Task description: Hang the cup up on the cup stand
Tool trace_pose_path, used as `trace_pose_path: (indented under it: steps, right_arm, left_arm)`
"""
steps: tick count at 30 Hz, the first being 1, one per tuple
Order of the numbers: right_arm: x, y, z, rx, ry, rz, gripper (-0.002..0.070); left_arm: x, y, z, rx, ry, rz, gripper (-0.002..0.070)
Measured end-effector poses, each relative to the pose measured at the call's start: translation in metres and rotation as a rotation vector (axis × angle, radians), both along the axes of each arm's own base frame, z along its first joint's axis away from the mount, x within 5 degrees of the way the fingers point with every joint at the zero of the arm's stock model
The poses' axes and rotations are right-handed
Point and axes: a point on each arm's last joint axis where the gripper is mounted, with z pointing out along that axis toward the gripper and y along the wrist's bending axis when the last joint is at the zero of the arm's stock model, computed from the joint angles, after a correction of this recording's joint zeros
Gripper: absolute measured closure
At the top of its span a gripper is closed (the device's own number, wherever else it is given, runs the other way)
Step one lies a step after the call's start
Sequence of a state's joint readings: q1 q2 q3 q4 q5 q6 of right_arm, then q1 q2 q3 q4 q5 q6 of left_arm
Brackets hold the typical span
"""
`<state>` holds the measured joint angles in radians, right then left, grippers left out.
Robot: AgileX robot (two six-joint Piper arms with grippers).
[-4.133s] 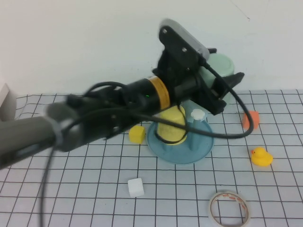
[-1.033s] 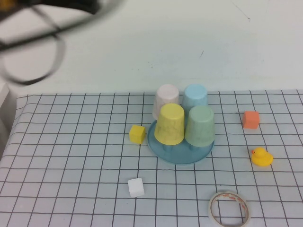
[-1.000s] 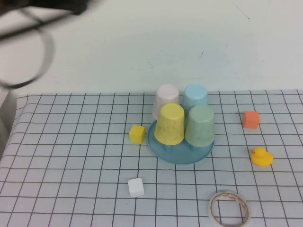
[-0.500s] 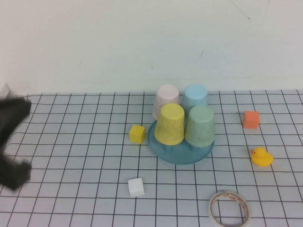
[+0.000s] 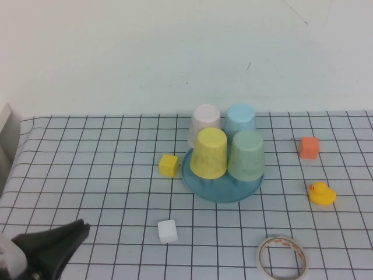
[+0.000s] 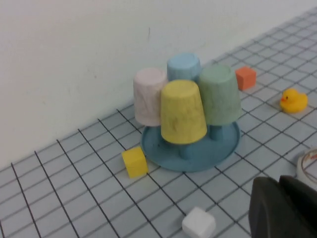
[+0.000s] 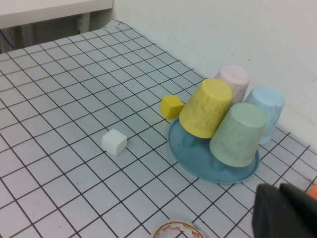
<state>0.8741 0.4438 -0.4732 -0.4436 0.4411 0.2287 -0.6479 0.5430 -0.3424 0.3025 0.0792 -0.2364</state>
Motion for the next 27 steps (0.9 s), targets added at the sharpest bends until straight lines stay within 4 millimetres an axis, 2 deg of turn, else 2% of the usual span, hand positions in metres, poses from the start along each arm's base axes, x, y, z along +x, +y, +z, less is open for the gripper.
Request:
trace_pose_path:
  steps: [5, 10, 13, 18, 23, 27]
  right_arm:
    - [0.000, 0.000, 0.000, -0.001, -0.002, 0.000, 0.0678]
    - [0.000, 0.000, 0.000, -0.003, 0.000, -0.001, 0.0678]
    - [0.000, -0.001, -0.002, -0.019, 0.015, -0.011, 0.0678]
    - [0.000, -0.002, -0.003, -0.025, 0.021, -0.015, 0.0678]
    - [0.000, -0.002, -0.003, -0.025, 0.021, -0.015, 0.0678]
    - [0.000, -0.002, -0.003, -0.025, 0.021, -0.015, 0.0678]
  left_arm:
    - [-0.001, 0.003, -0.015, 0.089, 0.043, 0.013, 0.0675]
    - [-0.006, 0.016, -0.026, 0.191, 0.142, 0.078, 0.0675]
    - [-0.013, 0.033, -0.022, 0.147, 0.128, 0.197, 0.0675]
    - [-0.023, 0.052, -0.015, 0.018, 0.102, 0.375, 0.0675]
    - [-0.032, 0.062, -0.012, -0.070, 0.071, 0.494, 0.0675]
    - [-0.038, 0.066, -0.017, -0.086, 0.061, 0.548, 0.0675]
